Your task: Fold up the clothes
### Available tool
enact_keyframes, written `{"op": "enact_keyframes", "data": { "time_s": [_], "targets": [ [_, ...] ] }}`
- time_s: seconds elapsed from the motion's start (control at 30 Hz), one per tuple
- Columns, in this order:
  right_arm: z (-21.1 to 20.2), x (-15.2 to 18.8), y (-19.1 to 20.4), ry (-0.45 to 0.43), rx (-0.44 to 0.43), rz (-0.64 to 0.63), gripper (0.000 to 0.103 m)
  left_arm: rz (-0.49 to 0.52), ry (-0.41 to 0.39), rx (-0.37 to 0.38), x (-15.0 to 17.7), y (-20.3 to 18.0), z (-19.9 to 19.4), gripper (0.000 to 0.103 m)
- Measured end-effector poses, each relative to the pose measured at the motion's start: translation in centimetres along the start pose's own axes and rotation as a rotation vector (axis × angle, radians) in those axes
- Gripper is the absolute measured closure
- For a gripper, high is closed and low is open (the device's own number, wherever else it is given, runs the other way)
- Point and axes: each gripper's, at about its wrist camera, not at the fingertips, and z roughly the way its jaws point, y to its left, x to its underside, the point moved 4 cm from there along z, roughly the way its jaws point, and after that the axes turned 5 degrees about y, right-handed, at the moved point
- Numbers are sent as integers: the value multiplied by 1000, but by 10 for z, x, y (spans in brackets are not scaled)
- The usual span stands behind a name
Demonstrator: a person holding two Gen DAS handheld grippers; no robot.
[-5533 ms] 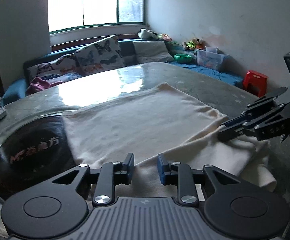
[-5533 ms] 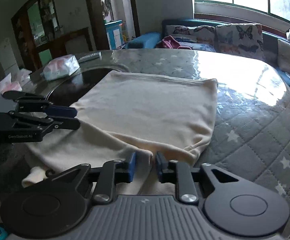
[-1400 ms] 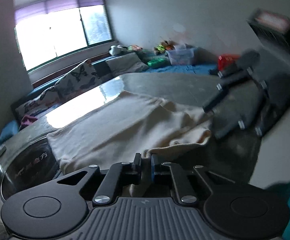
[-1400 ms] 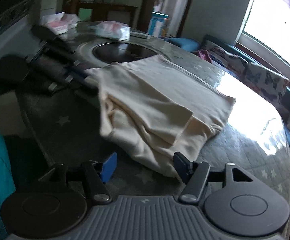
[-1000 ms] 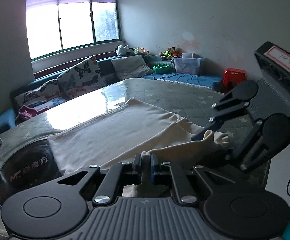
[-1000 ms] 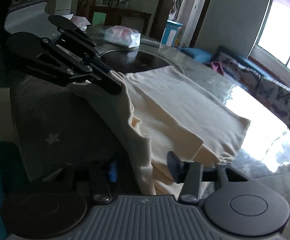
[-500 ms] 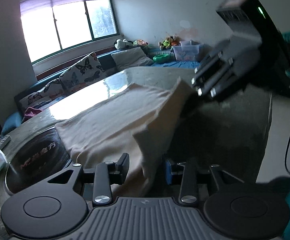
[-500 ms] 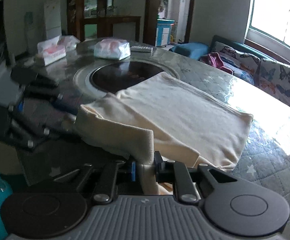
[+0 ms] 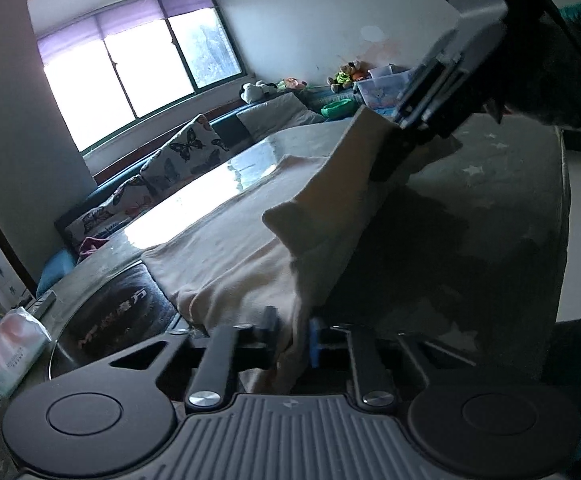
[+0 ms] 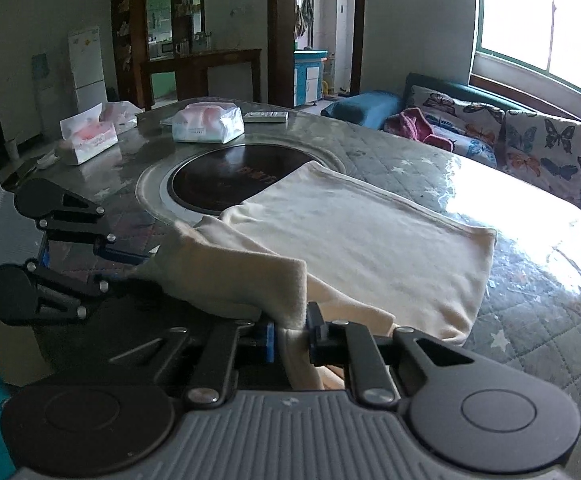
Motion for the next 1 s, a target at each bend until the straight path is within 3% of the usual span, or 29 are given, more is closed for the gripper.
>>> {"op": "enact_keyframes", "data": {
  "time_s": [0.03, 0.3, 0.6, 0.77, 1.0],
  "targets": [
    [-1, 2, 0, -8, 2, 5, 91, -9, -9, 1, -2, 2, -4, 96],
    [-33, 3, 12, -69, 4, -22, 91, -45, -71, 20, -19, 7, -38, 97],
    [-92, 29, 53, -36, -82, -64, 91, -114, -80, 124, -20, -10, -101, 97],
    [-92, 30, 53, -14, -66, -62, 92, -124, -83, 120, -25, -2, -94, 97],
    [-82, -7, 28, -33, -44, -84, 94, -144, -109, 100, -47, 29, -64, 98]
  ]
}}
